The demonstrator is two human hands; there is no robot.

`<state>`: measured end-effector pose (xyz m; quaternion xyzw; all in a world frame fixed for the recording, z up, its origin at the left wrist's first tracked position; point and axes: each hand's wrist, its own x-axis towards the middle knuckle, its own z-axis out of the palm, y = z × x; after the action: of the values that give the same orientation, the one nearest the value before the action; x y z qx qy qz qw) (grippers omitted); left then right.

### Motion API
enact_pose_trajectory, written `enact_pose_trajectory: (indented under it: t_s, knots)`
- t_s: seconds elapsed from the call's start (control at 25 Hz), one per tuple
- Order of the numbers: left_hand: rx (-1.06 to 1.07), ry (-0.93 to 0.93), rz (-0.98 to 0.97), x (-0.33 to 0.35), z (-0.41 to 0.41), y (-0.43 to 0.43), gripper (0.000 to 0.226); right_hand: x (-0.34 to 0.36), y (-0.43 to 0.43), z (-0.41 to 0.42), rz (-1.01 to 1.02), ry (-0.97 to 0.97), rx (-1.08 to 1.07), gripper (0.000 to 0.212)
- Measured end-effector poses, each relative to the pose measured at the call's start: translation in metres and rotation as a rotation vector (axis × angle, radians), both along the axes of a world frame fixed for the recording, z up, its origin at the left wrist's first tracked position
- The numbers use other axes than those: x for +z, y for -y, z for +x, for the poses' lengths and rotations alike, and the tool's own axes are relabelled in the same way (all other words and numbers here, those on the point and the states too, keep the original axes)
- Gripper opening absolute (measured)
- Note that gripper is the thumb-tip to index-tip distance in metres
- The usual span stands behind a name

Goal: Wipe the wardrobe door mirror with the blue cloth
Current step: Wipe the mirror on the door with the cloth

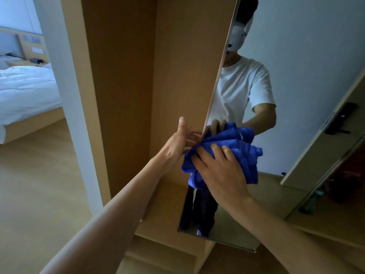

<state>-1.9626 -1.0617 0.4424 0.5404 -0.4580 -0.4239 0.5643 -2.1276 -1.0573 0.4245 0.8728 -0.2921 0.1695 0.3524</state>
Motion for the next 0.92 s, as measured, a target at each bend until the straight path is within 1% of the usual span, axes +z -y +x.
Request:
enact_pose_trajectory:
  t_s: [0.08, 0.2, 0.32, 0.4, 0.52, 0.56, 0.64, 0.72, 0.76, 0.84, 0.92]
  knots:
    - [0.01, -0.014, -0.001, -0.005, 0.0, -0.001, 0.075, -0.02, -0.004, 0.002, 0.088, -0.072, -0.048, 0.045]
    - [0.009, -0.022, -0.008, -0.016, -0.002, -0.001, 0.078, -0.041, -0.008, 0.006, 0.201, -0.156, -0.107, 0.052]
    - [0.019, -0.042, -0.006, -0.027, -0.004, -0.001, 0.077, -0.049, -0.008, 0.006, 0.248, -0.177, -0.102, 0.051]
    - [0.021, -0.057, 0.014, -0.034, -0.004, 0.0, 0.076, -0.045, -0.009, 0.007, 0.207, -0.139, -0.078, 0.044]
    - [0.043, -0.094, 0.063, -0.04, -0.002, -0.001, 0.076, -0.022, -0.006, 0.005, 0.05, 0.035, -0.011, 0.034]
    - [0.033, -0.113, 0.076, -0.042, 0.0, -0.002, 0.075, -0.012, -0.004, 0.004, 0.0, 0.095, 0.012, 0.033]
    - [-0.006, -0.174, 0.111, -0.05, 0.004, -0.004, 0.075, -0.005, 0.0, 0.005, -0.047, 0.142, 0.029, 0.034]
    - [-0.007, -0.198, 0.136, -0.058, 0.006, -0.002, 0.076, -0.014, 0.0, 0.007, -0.048, 0.103, 0.009, 0.033]
    - [0.002, -0.169, 0.138, -0.062, 0.006, 0.0, 0.078, -0.023, -0.001, 0.007, -0.031, 0.064, -0.005, 0.033]
    - [0.022, -0.089, 0.125, -0.065, 0.004, 0.004, 0.082, -0.046, -0.003, 0.008, 0.049, -0.023, -0.044, 0.035]
    - [0.028, -0.077, 0.112, -0.066, 0.003, 0.004, 0.083, -0.071, -0.004, 0.011, 0.161, -0.106, -0.084, 0.04]
